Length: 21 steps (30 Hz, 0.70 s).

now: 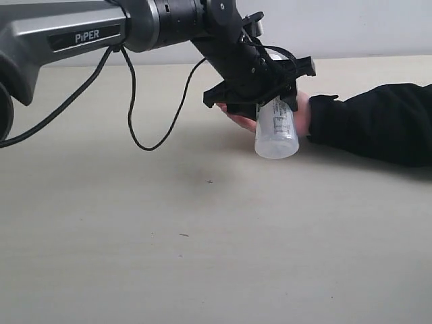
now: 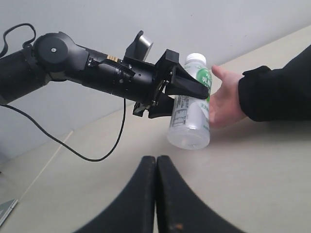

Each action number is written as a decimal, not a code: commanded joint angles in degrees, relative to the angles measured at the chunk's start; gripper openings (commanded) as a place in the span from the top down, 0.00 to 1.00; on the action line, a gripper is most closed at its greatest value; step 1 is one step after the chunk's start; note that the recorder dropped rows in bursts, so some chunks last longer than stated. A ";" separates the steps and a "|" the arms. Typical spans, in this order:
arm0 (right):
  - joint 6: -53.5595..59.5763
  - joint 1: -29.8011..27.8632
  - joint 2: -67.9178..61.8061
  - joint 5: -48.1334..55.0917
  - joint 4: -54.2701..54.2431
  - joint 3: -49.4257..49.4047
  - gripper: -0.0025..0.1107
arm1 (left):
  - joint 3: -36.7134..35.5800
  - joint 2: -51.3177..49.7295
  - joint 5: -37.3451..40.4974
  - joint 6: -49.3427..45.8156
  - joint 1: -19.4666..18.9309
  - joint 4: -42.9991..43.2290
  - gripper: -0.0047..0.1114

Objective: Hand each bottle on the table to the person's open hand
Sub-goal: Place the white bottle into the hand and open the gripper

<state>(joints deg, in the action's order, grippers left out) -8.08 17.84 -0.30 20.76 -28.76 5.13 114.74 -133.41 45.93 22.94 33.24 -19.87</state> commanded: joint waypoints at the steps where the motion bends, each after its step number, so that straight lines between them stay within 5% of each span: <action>1: 0.34 -0.29 0.30 -0.05 0.40 -0.18 0.97 | 0.53 -0.87 -1.74 0.04 -0.65 0.19 0.96; 21: 0.34 -0.29 0.30 -0.05 0.40 -0.18 0.97 | 4.67 -4.20 0.91 -1.83 -2.49 -3.21 0.96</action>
<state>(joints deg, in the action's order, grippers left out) -8.08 17.84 -0.30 20.76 -28.76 5.13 116.87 -137.99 45.66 22.32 31.56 -21.17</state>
